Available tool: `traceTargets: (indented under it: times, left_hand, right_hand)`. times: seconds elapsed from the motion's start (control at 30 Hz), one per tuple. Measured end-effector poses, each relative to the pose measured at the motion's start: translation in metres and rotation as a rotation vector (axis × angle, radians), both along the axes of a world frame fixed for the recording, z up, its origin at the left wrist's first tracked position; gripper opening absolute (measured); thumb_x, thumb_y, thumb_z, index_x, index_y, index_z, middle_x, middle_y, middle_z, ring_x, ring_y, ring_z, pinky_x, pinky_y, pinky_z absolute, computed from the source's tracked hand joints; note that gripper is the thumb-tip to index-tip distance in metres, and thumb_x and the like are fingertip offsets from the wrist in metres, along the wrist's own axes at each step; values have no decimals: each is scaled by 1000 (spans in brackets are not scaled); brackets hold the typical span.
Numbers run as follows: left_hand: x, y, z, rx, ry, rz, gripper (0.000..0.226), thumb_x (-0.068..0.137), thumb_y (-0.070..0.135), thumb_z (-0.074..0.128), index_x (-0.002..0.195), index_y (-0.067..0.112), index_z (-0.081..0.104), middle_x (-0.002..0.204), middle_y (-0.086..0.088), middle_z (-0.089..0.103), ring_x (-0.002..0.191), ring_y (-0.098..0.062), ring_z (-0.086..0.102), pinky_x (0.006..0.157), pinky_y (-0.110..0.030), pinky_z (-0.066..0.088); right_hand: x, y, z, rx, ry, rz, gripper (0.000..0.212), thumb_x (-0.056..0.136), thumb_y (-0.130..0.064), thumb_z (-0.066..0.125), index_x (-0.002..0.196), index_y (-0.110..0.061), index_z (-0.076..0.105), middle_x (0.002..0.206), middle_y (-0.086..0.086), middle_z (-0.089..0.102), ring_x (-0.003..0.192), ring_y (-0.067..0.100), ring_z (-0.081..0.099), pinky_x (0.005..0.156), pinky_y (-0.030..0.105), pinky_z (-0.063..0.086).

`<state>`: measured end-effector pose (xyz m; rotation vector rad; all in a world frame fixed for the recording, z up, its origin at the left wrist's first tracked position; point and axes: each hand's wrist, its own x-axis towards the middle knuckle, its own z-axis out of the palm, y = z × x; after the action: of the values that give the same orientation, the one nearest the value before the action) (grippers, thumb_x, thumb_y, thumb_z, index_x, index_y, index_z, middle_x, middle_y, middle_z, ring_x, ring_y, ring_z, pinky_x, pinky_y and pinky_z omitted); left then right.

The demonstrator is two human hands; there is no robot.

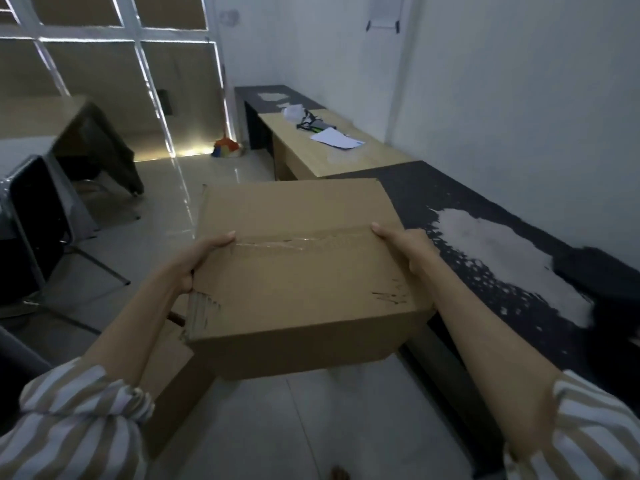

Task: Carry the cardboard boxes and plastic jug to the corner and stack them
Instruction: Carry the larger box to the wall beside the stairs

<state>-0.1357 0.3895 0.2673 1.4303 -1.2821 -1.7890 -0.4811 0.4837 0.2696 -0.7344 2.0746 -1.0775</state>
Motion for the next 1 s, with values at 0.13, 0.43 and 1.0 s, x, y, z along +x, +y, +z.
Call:
traceTargets:
  times: [0.13, 0.43, 1.0]
  left_hand:
    - [-15, 62, 29, -45, -8, -72, 51, 80, 40, 67, 121, 9, 57, 87, -9, 69, 60, -17, 70, 50, -28, 57]
    - [-103, 196, 60, -81, -91, -307, 39, 83, 46, 63, 103, 13, 56, 79, -9, 71, 75, -24, 65, 48, -27, 55]
    - [-309, 578, 29, -37, -28, -708, 58, 76, 49, 69, 121, 15, 55, 99, -9, 68, 85, -24, 66, 57, -31, 53]
  right_hand:
    - [-8, 95, 20, -6, 8, -64, 111, 40, -78, 72, 127, -12, 54, 123, 7, 60, 111, 31, 58, 95, 46, 50]
    - [-55, 301, 51, -26, 22, -265, 90, 63, -64, 74, 129, -6, 51, 113, 7, 59, 99, 28, 58, 87, 40, 52]
    - [-148, 785, 35, 92, 101, -745, 85, 59, -72, 70, 120, -12, 61, 123, 10, 64, 110, 32, 59, 93, 41, 50]
